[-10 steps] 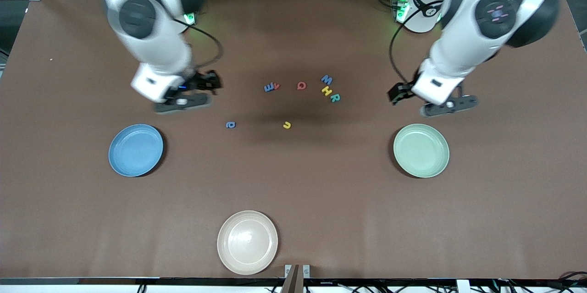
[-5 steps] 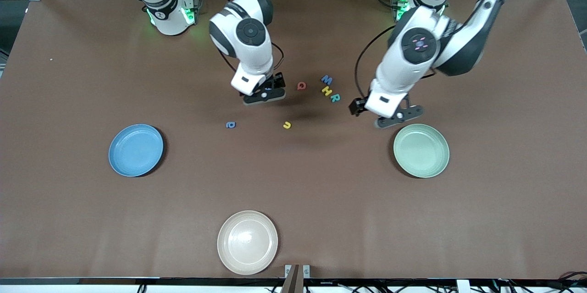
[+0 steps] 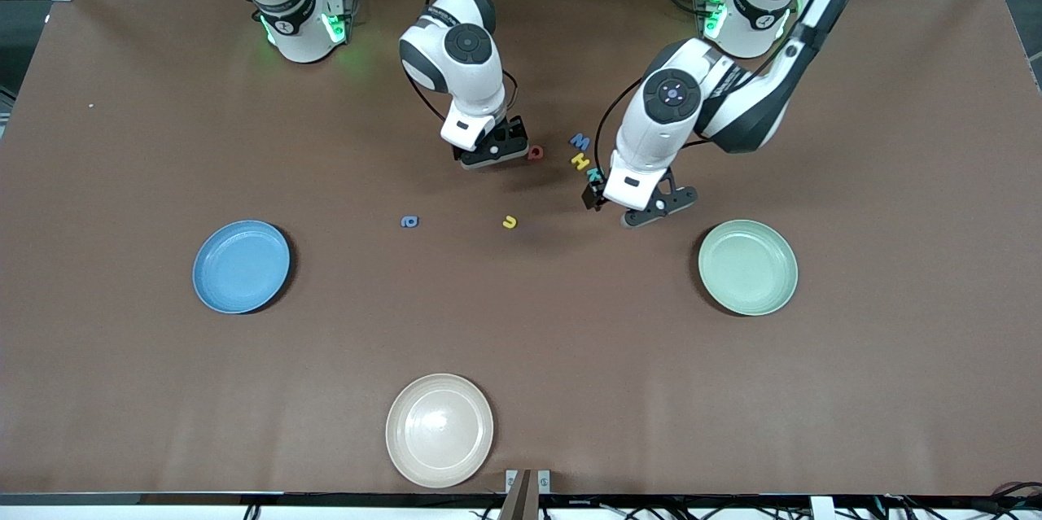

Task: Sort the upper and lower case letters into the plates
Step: 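Lower the left gripper onto the teal R while the right gripper nears blue m, then close the left gripper on the teal R and lift it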

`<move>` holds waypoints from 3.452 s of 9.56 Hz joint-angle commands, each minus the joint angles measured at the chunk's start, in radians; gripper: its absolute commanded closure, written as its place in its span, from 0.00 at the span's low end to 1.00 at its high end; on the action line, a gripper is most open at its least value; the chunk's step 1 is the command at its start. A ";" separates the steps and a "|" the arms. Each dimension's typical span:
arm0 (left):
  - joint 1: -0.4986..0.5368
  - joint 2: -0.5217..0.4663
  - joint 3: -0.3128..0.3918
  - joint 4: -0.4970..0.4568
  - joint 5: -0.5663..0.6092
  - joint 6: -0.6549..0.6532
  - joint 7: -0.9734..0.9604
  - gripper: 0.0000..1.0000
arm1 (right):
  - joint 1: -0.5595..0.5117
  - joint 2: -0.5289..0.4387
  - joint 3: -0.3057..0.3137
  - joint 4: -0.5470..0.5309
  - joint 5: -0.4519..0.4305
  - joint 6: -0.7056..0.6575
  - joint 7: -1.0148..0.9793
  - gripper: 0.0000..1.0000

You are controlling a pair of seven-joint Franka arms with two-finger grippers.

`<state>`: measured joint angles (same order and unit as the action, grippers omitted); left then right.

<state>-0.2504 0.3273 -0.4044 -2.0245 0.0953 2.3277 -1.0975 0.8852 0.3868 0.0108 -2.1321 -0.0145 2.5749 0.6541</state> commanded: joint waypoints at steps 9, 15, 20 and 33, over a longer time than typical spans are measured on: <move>-0.090 0.117 -0.004 -0.155 0.242 0.226 -0.327 0.00 | -0.100 -0.020 0.024 -0.139 -0.002 0.125 -0.117 0.00; -0.121 0.148 -0.002 -0.194 0.247 0.254 -0.361 0.05 | -0.143 -0.046 0.130 -0.239 0.014 0.198 -0.177 0.01; -0.112 0.148 -0.002 -0.200 0.247 0.255 -0.361 0.18 | -0.218 -0.040 0.152 -0.252 0.033 0.202 -0.251 0.25; -0.054 0.107 0.007 -0.097 0.276 0.171 -0.300 1.00 | -0.192 0.000 0.176 -0.239 0.079 0.255 -0.238 0.35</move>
<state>-0.3330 0.4556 -0.3953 -2.1639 0.3260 2.5551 -1.4123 0.6887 0.3809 0.1758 -2.3557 0.0374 2.7949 0.4220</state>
